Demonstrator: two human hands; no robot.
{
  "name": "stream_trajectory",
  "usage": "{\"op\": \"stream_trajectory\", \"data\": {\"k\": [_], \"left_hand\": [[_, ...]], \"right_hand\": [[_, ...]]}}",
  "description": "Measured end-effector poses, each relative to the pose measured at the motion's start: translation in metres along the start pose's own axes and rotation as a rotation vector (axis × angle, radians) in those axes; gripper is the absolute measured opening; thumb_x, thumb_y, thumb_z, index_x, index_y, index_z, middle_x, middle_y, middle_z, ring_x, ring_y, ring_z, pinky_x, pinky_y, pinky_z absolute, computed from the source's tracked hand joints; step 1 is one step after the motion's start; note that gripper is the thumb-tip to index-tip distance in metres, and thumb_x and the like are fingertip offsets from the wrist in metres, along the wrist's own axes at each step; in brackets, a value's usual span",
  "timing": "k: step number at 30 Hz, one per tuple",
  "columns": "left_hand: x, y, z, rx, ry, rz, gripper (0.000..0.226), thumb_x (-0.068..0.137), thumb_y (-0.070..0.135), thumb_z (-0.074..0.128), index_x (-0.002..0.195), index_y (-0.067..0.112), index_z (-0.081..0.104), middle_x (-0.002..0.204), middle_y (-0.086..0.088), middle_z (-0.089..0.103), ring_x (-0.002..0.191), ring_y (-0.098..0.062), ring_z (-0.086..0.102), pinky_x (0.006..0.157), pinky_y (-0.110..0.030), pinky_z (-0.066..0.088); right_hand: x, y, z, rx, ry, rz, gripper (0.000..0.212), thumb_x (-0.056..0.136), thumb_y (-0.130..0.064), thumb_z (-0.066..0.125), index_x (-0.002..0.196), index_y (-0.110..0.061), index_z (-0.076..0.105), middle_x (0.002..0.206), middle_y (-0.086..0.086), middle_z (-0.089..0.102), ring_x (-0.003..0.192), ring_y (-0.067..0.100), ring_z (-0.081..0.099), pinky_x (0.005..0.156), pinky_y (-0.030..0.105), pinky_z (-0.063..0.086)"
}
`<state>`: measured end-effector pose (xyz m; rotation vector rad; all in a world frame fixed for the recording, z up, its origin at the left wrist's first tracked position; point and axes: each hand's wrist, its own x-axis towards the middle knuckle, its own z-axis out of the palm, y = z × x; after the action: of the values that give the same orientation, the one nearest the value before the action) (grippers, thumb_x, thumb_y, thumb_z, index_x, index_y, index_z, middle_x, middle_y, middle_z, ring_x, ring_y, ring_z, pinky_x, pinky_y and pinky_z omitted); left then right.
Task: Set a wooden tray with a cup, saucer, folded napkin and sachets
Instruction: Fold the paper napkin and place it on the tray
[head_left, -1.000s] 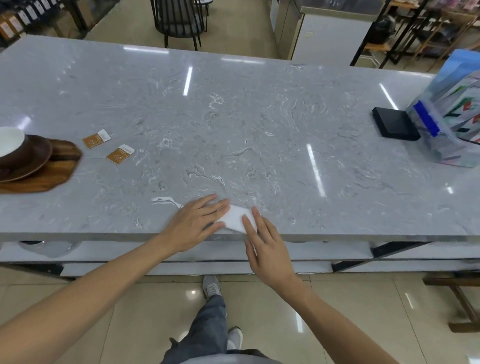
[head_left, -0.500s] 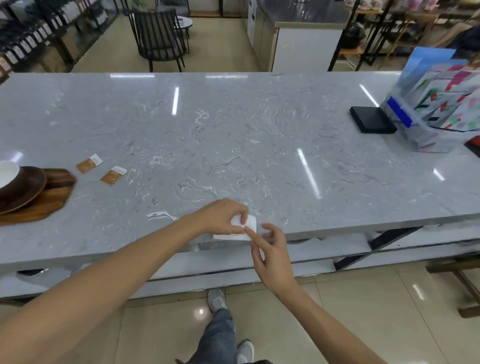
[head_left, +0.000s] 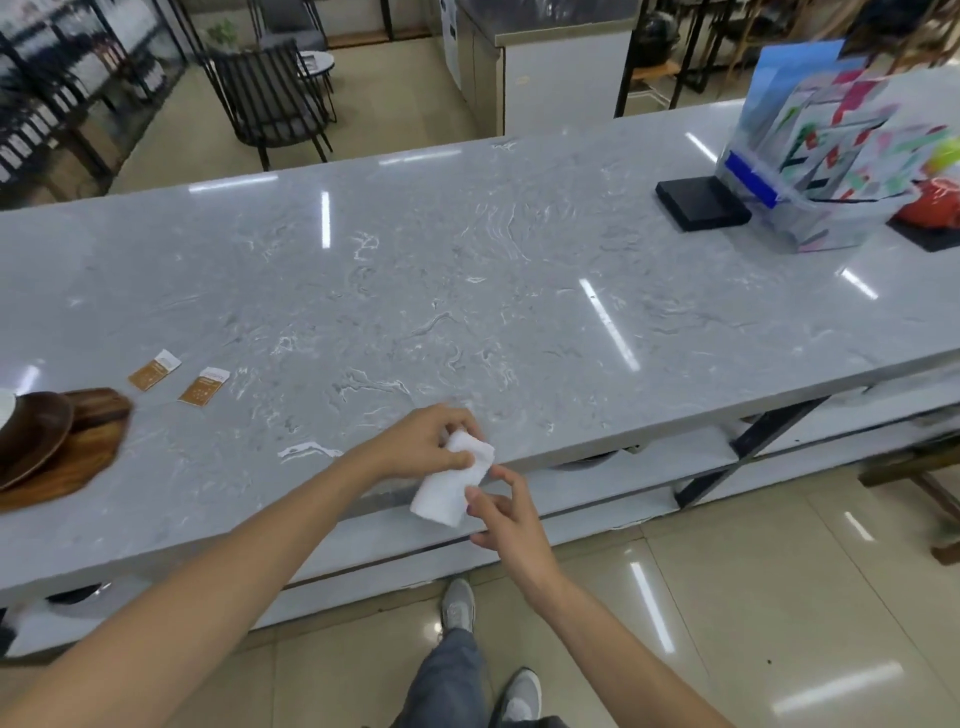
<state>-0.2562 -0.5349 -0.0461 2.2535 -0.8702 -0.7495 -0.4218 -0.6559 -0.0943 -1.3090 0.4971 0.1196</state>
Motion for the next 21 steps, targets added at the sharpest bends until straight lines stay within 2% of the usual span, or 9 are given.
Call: {"op": "stream_trajectory", "data": {"k": [3, 5, 7, 9, 12, 14, 17, 21], "left_hand": [[-0.02, 0.0, 0.002, -0.221, 0.118, -0.073, 0.021, 0.079, 0.029, 0.073, 0.096, 0.034, 0.063, 0.104, 0.002, 0.064, 0.084, -0.026, 0.068, 0.078, -0.039, 0.057], [-0.036, -0.001, 0.004, -0.373, 0.204, -0.105, 0.021, 0.08, 0.024, 0.075, 0.093, 0.03, 0.061, 0.106, -0.005, 0.065, 0.09, -0.034, 0.068, 0.075, -0.038, 0.055], [-0.055, -0.004, 0.008, -0.506, 0.294, -0.136, 0.021, 0.081, 0.018, 0.075, 0.092, 0.025, 0.059, 0.104, -0.01, 0.069, 0.085, -0.025, 0.068, 0.071, -0.034, 0.053], [-0.077, -0.008, 0.011, -0.629, 0.374, -0.167, 0.021, 0.08, 0.016, 0.074, 0.092, 0.022, 0.059, 0.101, -0.008, 0.072, 0.086, -0.015, 0.068, 0.072, -0.032, 0.054], [-0.11, -0.018, 0.016, -0.809, 0.488, -0.215, 0.027, 0.079, 0.015, 0.073, 0.101, 0.026, 0.062, 0.107, -0.004, 0.073, 0.094, -0.017, 0.07, 0.077, -0.039, 0.062], [-0.133, -0.025, 0.019, -0.91, 0.532, -0.229, 0.034, 0.082, 0.012, 0.07, 0.11, 0.031, 0.066, 0.109, 0.0, 0.073, 0.097, -0.012, 0.071, 0.075, -0.032, 0.062], [-0.169, -0.041, 0.02, -0.992, 0.597, -0.233, 0.028, 0.082, 0.021, 0.069, 0.108, 0.03, 0.071, 0.108, 0.005, 0.075, 0.098, -0.007, 0.072, 0.073, -0.023, 0.058], [-0.222, -0.071, 0.016, -1.054, 0.667, -0.257, 0.032, 0.081, 0.034, 0.074, 0.111, 0.024, 0.072, 0.114, 0.0, 0.075, 0.107, -0.015, 0.071, 0.078, -0.027, 0.059]], "right_hand": [[-0.004, -0.005, 0.008, 0.071, -0.043, 0.062, 0.033, 0.098, -0.036, 0.066, 0.127, -0.034, 0.051, 0.118, 0.005, 0.071, 0.108, 0.014, 0.069, 0.088, 0.03, 0.061], [-0.008, -0.009, 0.01, 0.158, -0.049, 0.088, 0.031, 0.097, -0.031, 0.068, 0.127, -0.025, 0.06, 0.119, 0.011, 0.071, 0.1, 0.017, 0.071, 0.088, 0.035, 0.063], [-0.012, -0.012, 0.01, 0.213, -0.04, 0.081, 0.028, 0.095, -0.026, 0.072, 0.121, -0.023, 0.067, 0.114, 0.016, 0.074, 0.091, 0.017, 0.073, 0.084, 0.036, 0.064], [-0.016, -0.016, 0.011, 0.216, -0.023, 0.071, 0.026, 0.091, -0.027, 0.077, 0.116, -0.028, 0.069, 0.108, 0.011, 0.077, 0.089, 0.017, 0.075, 0.084, 0.035, 0.063], [-0.018, -0.024, 0.018, 0.21, -0.076, 0.108, 0.031, 0.088, -0.034, 0.079, 0.117, -0.031, 0.07, 0.111, 0.004, 0.078, 0.099, 0.02, 0.075, 0.087, 0.036, 0.062], [-0.019, -0.026, 0.029, 0.204, -0.132, 0.154, 0.037, 0.087, -0.035, 0.081, 0.121, -0.026, 0.07, 0.117, 0.006, 0.075, 0.105, 0.023, 0.075, 0.092, 0.041, 0.061], [-0.025, -0.026, 0.057, 0.131, -0.24, 0.168, 0.042, 0.085, -0.039, 0.081, 0.123, -0.024, 0.07, 0.119, 0.004, 0.075, 0.11, 0.022, 0.073, 0.093, 0.037, 0.059], [-0.037, -0.024, 0.108, 0.036, -0.332, 0.112, 0.032, 0.091, -0.038, 0.075, 0.12, -0.026, 0.072, 0.119, 0.004, 0.076, 0.115, 0.019, 0.071, 0.091, 0.027, 0.058]]}}
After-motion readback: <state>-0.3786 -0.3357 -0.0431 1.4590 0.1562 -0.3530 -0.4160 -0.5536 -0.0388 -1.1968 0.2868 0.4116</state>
